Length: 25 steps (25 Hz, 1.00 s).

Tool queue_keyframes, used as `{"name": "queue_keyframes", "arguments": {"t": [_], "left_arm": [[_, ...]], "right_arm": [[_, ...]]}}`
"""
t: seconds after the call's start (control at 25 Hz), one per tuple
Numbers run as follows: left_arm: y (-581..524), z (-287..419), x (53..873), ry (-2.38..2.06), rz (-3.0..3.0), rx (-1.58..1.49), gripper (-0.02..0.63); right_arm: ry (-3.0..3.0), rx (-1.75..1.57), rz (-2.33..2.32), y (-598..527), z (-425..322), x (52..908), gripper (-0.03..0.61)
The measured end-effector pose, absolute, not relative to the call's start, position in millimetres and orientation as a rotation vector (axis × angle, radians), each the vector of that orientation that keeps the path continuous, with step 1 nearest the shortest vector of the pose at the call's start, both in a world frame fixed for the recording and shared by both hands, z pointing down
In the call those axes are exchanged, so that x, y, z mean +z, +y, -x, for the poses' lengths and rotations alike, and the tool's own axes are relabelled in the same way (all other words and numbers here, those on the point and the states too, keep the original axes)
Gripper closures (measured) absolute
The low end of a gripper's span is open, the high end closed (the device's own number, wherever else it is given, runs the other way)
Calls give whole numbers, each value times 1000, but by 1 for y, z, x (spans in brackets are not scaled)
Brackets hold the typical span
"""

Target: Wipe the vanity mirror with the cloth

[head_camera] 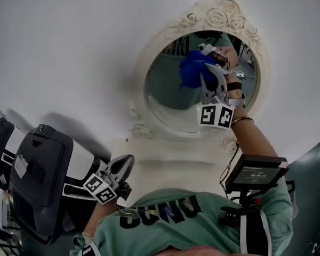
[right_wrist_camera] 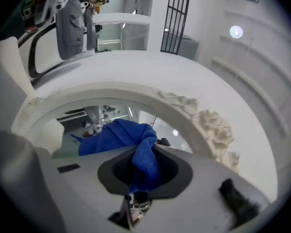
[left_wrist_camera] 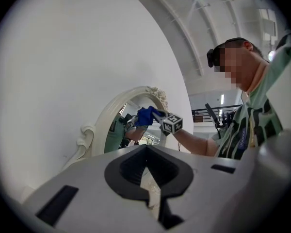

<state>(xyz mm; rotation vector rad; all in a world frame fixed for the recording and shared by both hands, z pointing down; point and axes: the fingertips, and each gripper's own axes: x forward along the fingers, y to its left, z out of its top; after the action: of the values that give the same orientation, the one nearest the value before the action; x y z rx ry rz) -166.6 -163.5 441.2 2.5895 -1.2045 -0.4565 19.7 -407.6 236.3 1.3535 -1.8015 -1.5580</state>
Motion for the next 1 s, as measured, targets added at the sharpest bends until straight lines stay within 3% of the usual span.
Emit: {"name": "queue_keyframes", "arguments": {"t": [0.12, 0.28, 1.0], "left_arm": [[-163, 170, 436, -1209, -2600, -484, 604], [-160, 184, 435, -1247, -2582, -507, 604], [-165, 179, 438, -1227, -2564, -469, 604]], "right_arm": [[-1678, -1631, -1481, -414, -33, 165, 528], [-1554, -1667, -1569, -418, -39, 130, 528], [-1425, -1693, -1621, -428, -48, 145, 528]]}}
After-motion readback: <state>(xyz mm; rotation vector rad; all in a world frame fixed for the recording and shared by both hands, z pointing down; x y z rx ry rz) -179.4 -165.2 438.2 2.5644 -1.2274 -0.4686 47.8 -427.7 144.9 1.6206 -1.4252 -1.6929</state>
